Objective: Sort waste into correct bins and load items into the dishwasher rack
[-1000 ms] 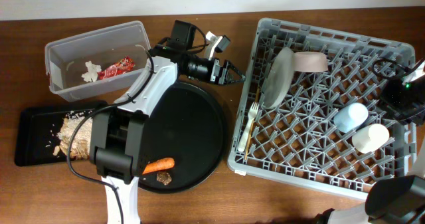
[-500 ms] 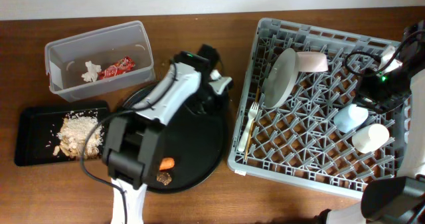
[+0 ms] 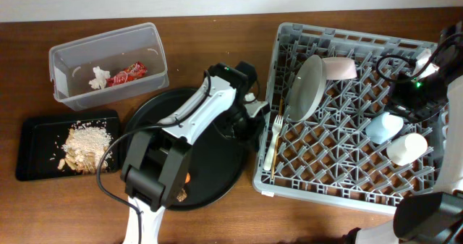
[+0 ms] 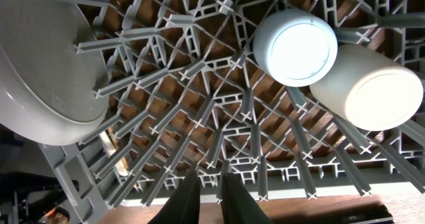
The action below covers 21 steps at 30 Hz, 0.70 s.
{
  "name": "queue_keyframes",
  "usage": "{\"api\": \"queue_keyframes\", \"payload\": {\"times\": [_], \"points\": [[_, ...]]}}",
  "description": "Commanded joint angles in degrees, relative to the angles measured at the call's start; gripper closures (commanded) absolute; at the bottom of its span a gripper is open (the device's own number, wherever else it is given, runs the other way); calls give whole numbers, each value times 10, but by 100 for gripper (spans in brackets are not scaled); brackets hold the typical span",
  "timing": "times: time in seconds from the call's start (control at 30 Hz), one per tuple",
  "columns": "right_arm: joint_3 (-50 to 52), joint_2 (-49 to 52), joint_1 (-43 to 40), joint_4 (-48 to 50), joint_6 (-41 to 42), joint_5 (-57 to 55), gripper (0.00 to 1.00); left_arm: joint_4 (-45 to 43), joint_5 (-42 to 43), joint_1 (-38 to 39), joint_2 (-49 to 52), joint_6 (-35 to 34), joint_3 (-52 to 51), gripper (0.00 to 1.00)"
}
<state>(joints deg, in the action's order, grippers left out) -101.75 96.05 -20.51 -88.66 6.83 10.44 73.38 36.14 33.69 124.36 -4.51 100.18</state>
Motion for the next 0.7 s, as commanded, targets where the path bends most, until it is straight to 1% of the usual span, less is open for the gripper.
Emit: {"api": "queue_keyframes", "payload": {"times": [0.0,0.1,0.2,0.3,0.33,0.37,0.4,0.43,0.47,0.53,0.67], "points": [[6,2,2,0,-7,-6,83,-5,91,33,4,41,0,96],[6,2,2,0,-7,-6,83,-5,91,52,4,41,0,96],[6,2,2,0,-7,-6,83,-5,90,55,4,41,0,96],[6,2,3,0,-7,-6,80,10,30,42,0,39,1,95],[6,2,3,0,-7,-6,80,21,-6,31,-5,36,4,90],[6,4,3,0,-7,-5,80,26,-43,19,-13,27,6,86],[6,7,3,0,-11,-5,82,28,-90,0,-30,26,6,86],[7,11,6,1,-11,-5,87,30,-114,-15,-43,25,6,86],[14,13,12,7,-20,-3,96,36,-152,-42,-63,20,6,85],[34,15,29,22,-22,-1,96,48,-189,-80,-83,10,6,86],[105,16,81,94,-25,0,96,69,-195,-174,-106,11,6,85]]}}
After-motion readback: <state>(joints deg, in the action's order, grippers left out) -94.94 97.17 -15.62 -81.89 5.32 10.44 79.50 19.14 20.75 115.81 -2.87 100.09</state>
